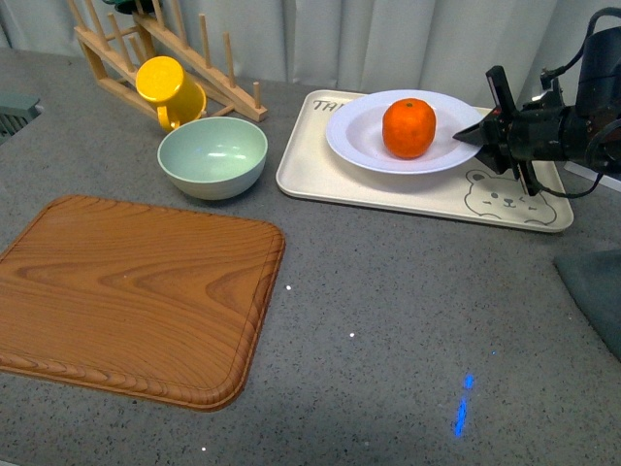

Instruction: Place orange and plate with both arms

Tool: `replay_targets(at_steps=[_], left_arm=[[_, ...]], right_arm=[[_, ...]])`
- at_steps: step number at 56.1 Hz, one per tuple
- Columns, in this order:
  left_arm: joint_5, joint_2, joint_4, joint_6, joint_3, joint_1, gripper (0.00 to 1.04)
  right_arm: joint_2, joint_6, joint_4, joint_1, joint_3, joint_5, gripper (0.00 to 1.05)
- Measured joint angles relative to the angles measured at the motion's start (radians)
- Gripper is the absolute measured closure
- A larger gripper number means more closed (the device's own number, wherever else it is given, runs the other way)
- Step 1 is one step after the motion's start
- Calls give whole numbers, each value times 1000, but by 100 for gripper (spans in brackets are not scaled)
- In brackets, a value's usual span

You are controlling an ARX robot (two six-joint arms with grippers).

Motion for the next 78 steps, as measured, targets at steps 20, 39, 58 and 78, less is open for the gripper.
replay_targets(at_steps=[20, 39, 58, 78], left_arm=[[0, 0, 0, 0, 0, 0, 6], [0, 0, 0, 0, 0, 0, 6], [0, 0, 0, 0, 0, 0, 6], [0, 0, 0, 0, 0, 0, 6]], right_arm=[[-47, -43, 26, -8, -93, -2, 56], [-435, -369, 25, 3, -381, 227, 9], [-930, -889, 254, 79, -942, 754, 9], [-1402, -897, 118, 119, -1364, 878, 9]])
